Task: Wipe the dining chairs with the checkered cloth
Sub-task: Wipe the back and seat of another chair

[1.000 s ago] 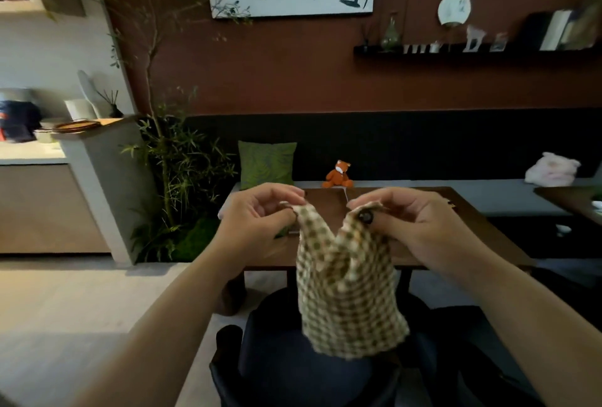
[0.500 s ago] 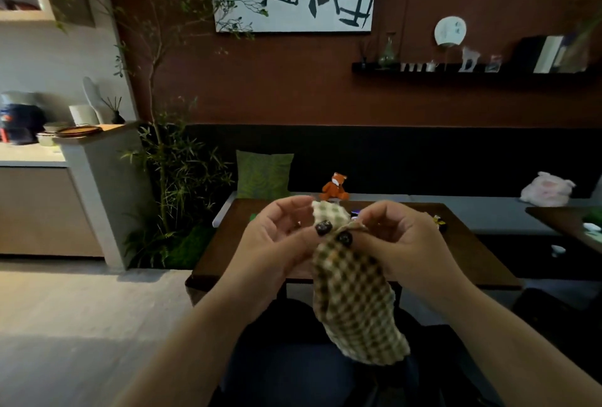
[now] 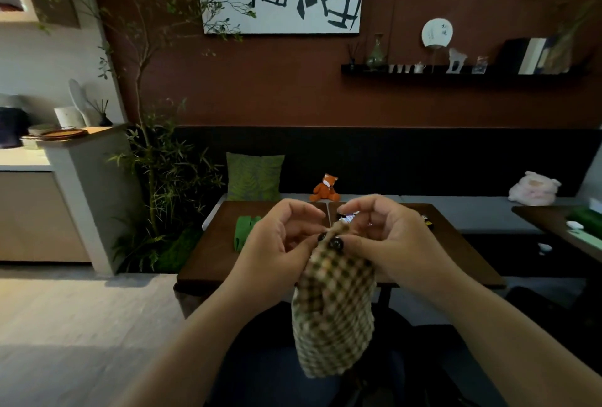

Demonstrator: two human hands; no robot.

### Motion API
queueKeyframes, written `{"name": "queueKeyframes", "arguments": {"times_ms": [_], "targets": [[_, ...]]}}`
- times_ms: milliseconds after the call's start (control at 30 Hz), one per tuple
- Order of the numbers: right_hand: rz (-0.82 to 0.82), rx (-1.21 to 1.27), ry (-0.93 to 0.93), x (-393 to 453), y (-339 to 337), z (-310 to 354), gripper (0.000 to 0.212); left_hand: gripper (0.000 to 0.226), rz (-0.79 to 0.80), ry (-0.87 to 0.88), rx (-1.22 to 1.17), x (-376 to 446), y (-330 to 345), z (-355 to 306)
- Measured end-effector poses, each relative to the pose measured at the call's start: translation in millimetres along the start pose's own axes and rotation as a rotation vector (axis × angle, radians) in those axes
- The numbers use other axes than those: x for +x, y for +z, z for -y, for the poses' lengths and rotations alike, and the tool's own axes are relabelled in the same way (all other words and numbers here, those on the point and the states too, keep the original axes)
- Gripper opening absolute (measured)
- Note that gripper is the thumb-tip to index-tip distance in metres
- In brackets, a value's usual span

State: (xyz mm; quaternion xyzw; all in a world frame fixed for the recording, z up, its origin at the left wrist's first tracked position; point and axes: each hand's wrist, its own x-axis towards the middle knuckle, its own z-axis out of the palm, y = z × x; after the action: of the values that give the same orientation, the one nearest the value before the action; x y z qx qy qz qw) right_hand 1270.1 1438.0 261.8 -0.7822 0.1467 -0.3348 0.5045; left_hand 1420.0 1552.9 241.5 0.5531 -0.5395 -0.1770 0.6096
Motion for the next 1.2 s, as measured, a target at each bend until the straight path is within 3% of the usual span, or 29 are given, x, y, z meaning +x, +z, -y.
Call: {"name": "queueKeyframes", "arguments": {"times_ms": [200,367,500,667,867,967,1067,1200], "targets": [[0.003,0.005,0.126,2.7,-5.2,-1.7,0.032,0.027,-0.043,0.115,0.139,2.3,4.6,-1.2],[-0.046,-0.066,0.058,1.0,-2.5,-3.4,0.028,0.026,-0.072,0.146,0.141,1.0,6.7,1.9],[-0.088,-0.086,0.008,0.7,-3.3,-6.1,0.023,0.027,-0.078,0.071,0.109,-1.0,4.6,5.6],[-0.145,-0.077,-0.027,1.9,-8.6,-11.0,0.016,0.016,0.111,-0.078,0.225,-8.4,2.7,15.8],[-0.128,-0.110,-0.068,1.8,-10.7,-16.5,0.012,0.012,0.167,-0.207,0.216,-15.0,8.7,18.6],[-0.173,-0.222,-0.070,1.5,-11.9,-21.8,0.011,0.015,0.091,-0.288,0.185,-14.6,11.4,19.3],[-0.212,-0.320,-0.074,-1.1,-12.6,-28.5,0.012,0.013,-0.059,-0.439,-0.008,-10.1,11.1,19.2],[-0.189,-0.367,-0.049,-6.5,-11.8,-35.1,0.015,0.005,-0.138,-0.390,0.020,-4.1,2.0,16.6]]}}
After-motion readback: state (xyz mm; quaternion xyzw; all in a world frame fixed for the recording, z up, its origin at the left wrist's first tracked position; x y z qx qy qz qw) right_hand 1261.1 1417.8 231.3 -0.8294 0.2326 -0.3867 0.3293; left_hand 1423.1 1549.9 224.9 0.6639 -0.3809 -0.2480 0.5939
